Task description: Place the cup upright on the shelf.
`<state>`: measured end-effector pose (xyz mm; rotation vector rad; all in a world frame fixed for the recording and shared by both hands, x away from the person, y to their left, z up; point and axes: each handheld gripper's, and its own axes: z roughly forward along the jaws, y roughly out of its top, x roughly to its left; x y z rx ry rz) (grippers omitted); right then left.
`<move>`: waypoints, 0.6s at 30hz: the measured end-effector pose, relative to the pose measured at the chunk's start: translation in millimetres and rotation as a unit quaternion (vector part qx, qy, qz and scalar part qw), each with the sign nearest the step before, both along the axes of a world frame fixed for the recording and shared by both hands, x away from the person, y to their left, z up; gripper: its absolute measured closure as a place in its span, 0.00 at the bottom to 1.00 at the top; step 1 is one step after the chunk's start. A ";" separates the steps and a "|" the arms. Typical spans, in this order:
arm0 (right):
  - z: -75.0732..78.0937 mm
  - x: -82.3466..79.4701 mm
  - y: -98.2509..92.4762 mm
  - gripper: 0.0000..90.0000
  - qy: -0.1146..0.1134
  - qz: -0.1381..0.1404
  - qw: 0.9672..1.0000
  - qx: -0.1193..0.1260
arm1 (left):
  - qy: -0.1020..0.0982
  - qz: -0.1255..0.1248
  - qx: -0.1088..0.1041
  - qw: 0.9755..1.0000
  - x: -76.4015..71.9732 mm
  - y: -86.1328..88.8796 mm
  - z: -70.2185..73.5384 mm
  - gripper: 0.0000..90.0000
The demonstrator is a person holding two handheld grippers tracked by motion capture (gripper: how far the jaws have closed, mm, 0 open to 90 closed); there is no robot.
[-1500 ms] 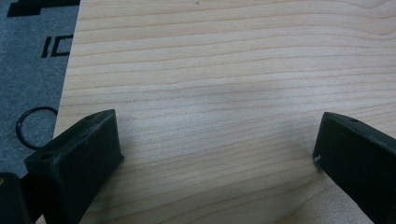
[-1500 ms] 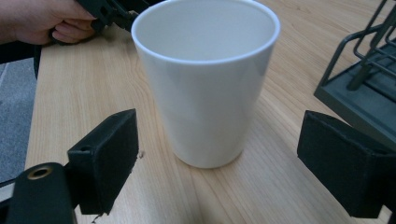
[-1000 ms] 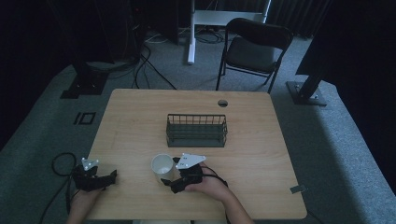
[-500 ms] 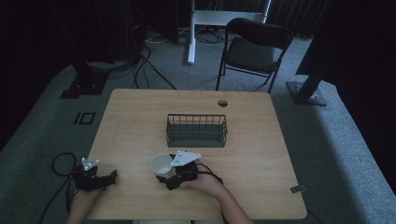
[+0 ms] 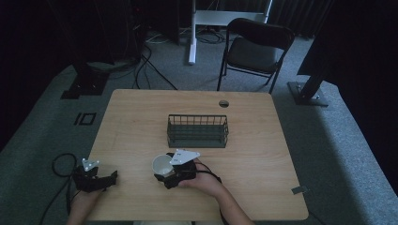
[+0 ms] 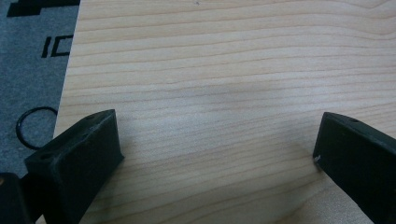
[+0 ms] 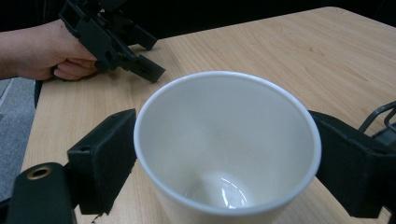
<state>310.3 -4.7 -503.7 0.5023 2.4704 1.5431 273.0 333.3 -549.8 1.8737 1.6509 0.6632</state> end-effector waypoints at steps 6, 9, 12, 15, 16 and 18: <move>-0.3 -0.7 3.8 0.15 -0.001 0.001 1.000 -0.003 | 0.000 0.000 0.000 1.000 0.0 0.0 0.0 0.01; 0.4 -0.3 4.0 0.21 -0.008 -0.002 1.000 -0.004 | 0.000 0.000 0.000 1.000 0.0 0.0 0.0 0.01; 1.3 -0.2 4.3 0.21 -0.009 -0.002 1.000 -0.008 | 0.000 0.000 0.000 1.000 0.0 0.0 0.0 0.01; 3.8 0.5 4.5 0.21 -0.007 0.003 1.000 -0.009 | 0.000 0.000 0.000 1.000 0.0 0.0 0.0 0.01; 5.0 1.1 4.6 0.21 -0.008 0.002 1.000 -0.008 | 0.000 0.000 0.000 1.000 0.0 0.0 0.0 0.01; 7.8 2.2 4.7 0.21 -0.006 0.002 1.000 -0.008 | 0.000 0.000 0.000 1.000 0.0 0.0 0.0 0.01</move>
